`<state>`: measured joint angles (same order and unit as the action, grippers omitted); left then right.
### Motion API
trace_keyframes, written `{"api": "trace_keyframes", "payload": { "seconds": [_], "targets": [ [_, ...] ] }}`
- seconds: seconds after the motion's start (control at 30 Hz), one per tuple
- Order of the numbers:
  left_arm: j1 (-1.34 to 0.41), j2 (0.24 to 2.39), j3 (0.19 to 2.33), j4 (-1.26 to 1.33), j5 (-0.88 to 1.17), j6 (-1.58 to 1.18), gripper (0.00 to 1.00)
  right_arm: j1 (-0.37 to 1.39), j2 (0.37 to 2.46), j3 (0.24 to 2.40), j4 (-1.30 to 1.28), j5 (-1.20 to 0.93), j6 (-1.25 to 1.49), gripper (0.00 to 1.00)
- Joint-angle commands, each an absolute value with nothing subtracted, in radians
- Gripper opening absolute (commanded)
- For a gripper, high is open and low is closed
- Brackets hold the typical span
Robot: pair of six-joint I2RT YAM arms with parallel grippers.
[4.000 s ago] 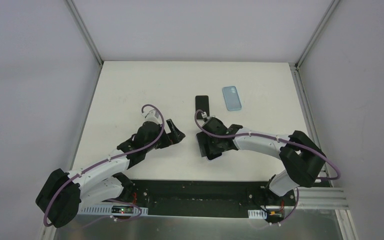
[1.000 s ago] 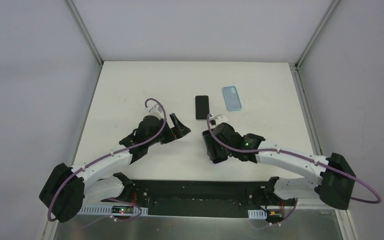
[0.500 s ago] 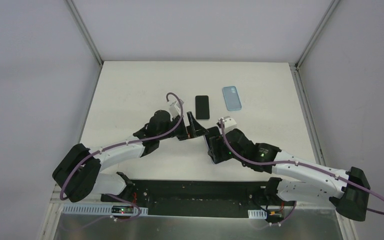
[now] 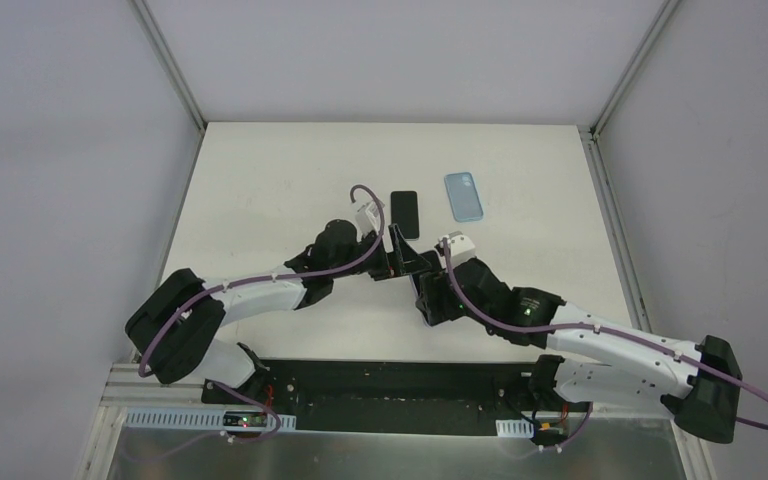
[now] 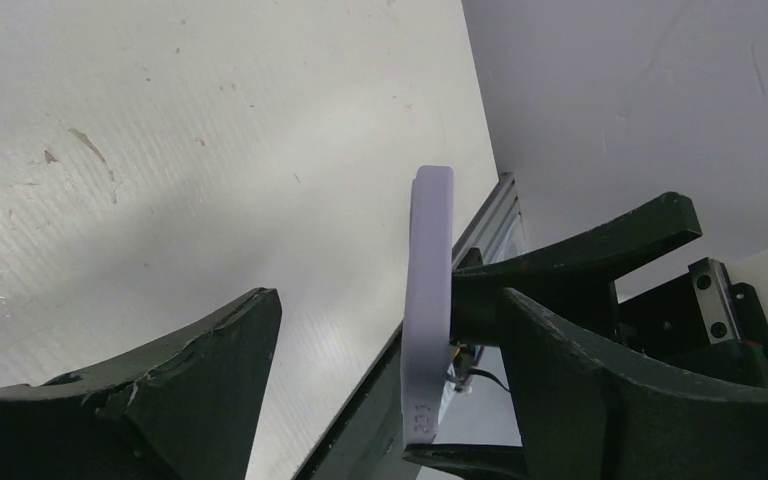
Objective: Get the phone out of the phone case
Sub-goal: Pick up the phone at the center of the board.
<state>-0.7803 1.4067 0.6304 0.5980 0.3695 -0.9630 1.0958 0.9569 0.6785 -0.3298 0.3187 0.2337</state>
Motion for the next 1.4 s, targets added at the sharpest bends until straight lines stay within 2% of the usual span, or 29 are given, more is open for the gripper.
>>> {"api": "trace_keyframes", "payload": {
  "seconds": [0.0,0.5,1.17,1.27,1.33,1.37],
  "targets": [
    [-0.795,1.418,0.664,0.690,0.387,-0.979,0.79,1.104,0.913,0.703,-0.247,0.354,0.227,0.00],
    [-0.808,1.453,0.680,0.741,0.378,-0.998,0.55,1.109,0.913,0.700,-0.244,0.369,0.227,0.00],
    [-0.814,1.478,0.688,0.753,0.385,-1.024,0.28,1.112,0.923,0.705,-0.249,0.371,0.225,0.00],
    [-0.815,1.479,0.689,0.753,0.387,-1.028,0.20,1.113,0.927,0.711,-0.253,0.374,0.225,0.00],
    [-0.815,1.476,0.686,0.755,0.385,-1.026,0.11,1.114,0.932,0.716,-0.262,0.379,0.226,0.01],
    [-0.815,1.474,0.686,0.755,0.383,-1.028,0.06,1.114,0.935,0.723,-0.267,0.380,0.227,0.05]
  ]
}}
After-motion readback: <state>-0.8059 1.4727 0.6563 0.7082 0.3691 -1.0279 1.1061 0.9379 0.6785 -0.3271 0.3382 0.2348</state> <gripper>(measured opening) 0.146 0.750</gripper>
